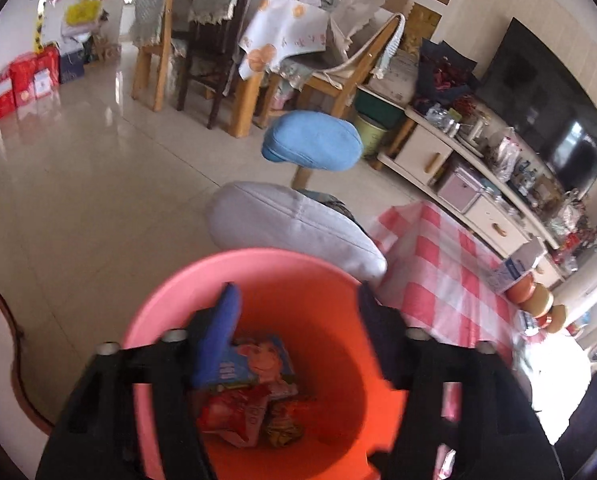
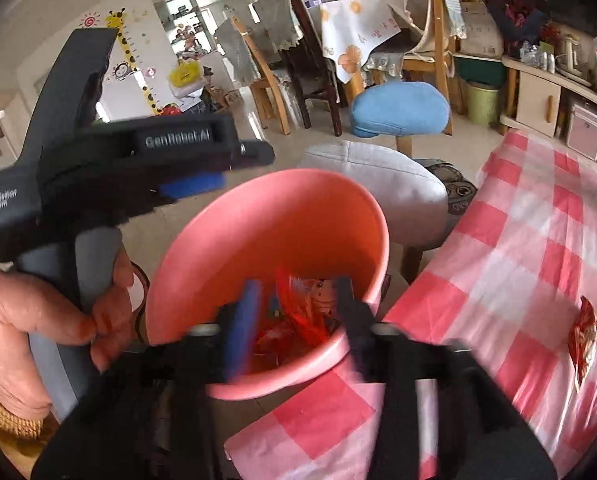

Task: Collect trash
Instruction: 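Carry both packets over the pink basin and open both tools to drop them, then move both tools back over the table toward the remaining packets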

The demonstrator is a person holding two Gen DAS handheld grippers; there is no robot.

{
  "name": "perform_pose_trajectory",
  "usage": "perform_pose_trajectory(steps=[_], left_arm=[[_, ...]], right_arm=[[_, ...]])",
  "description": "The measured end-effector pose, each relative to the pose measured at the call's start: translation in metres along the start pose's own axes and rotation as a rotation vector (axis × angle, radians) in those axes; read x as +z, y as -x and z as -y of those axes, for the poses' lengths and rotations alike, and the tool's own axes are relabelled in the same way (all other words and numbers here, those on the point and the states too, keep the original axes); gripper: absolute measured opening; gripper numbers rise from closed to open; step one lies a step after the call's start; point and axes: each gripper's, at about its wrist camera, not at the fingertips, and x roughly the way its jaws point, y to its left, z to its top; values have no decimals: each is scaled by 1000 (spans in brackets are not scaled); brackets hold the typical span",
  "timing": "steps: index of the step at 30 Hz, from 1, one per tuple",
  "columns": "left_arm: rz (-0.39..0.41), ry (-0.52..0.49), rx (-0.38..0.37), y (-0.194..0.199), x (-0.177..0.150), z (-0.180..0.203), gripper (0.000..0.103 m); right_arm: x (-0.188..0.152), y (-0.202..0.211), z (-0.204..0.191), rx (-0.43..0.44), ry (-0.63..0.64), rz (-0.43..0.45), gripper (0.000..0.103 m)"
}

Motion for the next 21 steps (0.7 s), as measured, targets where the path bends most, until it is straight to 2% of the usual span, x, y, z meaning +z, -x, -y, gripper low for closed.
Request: perform_pose_trajectory(steps=[1, 4, 10, 21], left_arm=[[8, -4, 10, 2, -1, 2, 77], [27, -11, 16, 8, 0, 10, 88], [40, -32, -25, 20, 0, 36, 92], [59, -129, -126, 46, -20, 100, 94]], right_arm=[[-2, 3, 0, -14, 6, 10, 69], [-8, 18, 1, -89, 47, 34, 73], [-16, 58, 15, -251, 74, 109, 82], [-33, 130, 61, -396, 12, 189, 89]])
